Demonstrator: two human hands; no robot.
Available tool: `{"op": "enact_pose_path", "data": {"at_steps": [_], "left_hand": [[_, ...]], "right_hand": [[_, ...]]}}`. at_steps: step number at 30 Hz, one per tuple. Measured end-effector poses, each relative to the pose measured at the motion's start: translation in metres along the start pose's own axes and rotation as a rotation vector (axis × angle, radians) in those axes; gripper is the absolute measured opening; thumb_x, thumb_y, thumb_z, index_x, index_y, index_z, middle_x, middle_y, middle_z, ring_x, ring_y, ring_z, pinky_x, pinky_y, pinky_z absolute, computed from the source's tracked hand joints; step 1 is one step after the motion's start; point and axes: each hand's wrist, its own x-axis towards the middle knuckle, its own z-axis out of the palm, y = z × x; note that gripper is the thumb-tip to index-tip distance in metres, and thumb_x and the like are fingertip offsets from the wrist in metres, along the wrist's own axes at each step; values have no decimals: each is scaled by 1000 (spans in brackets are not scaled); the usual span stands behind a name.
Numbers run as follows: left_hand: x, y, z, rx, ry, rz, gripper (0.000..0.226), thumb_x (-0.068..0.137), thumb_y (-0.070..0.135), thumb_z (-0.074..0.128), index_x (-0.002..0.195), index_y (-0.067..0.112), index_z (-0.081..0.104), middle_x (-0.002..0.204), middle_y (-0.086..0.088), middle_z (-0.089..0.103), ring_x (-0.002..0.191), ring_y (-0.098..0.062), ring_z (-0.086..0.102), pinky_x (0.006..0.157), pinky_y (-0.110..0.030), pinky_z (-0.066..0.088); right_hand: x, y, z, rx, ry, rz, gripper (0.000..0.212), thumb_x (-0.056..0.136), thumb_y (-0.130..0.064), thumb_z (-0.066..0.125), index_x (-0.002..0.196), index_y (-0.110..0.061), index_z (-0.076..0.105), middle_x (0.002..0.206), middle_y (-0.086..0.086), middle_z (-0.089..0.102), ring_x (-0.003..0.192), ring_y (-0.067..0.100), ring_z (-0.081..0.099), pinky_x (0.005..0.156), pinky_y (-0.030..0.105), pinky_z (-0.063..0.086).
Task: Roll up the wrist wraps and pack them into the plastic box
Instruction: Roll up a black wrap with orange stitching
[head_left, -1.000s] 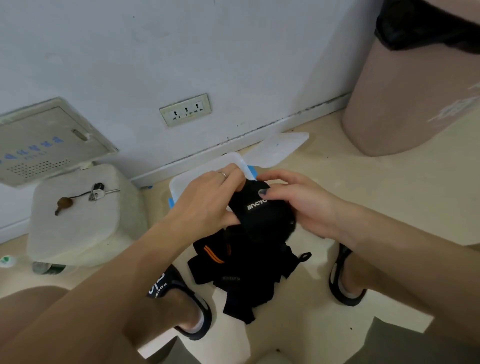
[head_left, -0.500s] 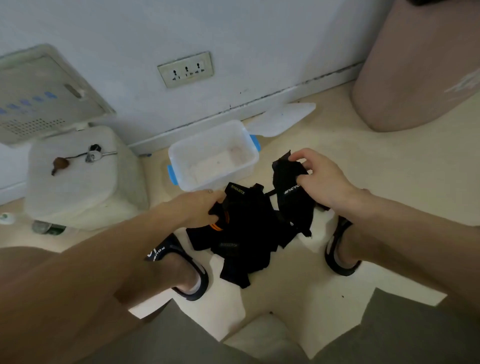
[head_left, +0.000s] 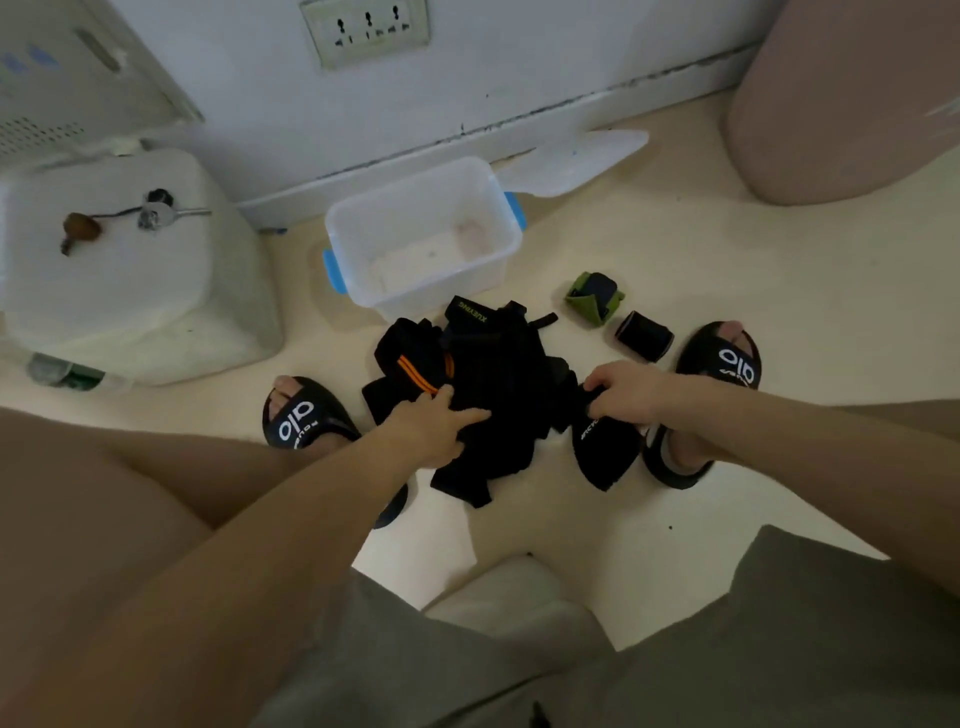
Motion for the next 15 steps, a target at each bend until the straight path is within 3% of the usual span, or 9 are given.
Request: {"op": "enact_pose_path", "data": {"at_steps": [3, 6, 11, 15], "left_hand": [[-2, 15, 5, 283, 3, -9, 63, 107, 50, 38, 162, 44, 7, 169, -13, 9, 148, -37, 23, 112, -52, 35], [-1, 22, 9, 376, -30, -58, 59, 106, 50, 40, 160, 36, 22, 166, -13, 19, 146, -35, 27, 112, -52, 34], [-1, 21, 5, 284, 39, -49, 41, 104, 39, 50, 140, 20, 49, 134, -10, 54, 120, -30, 55, 84, -38, 42], [-13, 7, 4, 77, 216, -70, 24, 106, 30, 46, 120, 14, 57, 111, -9, 60, 96, -30, 64, 68, -37, 44]], "right_hand": [[13, -2, 12, -120, -37, -11, 38, 100, -17, 55, 136, -5, 56, 133, 15, 60, 117, 31, 61, 87, 34, 51], [22, -1, 31, -203, 10, -12, 31, 103, -17, 50, 128, -2, 59, 132, 17, 61, 119, 32, 59, 93, 34, 49], [28, -8, 56, -47, -63, -46, 37, 105, -13, 49, 140, -2, 53, 129, 15, 59, 119, 31, 59, 89, 29, 48], [34, -21, 57, -12, -26, -130, 36, 102, -14, 51, 137, -4, 56, 112, 8, 60, 111, 29, 60, 93, 32, 51]]}}
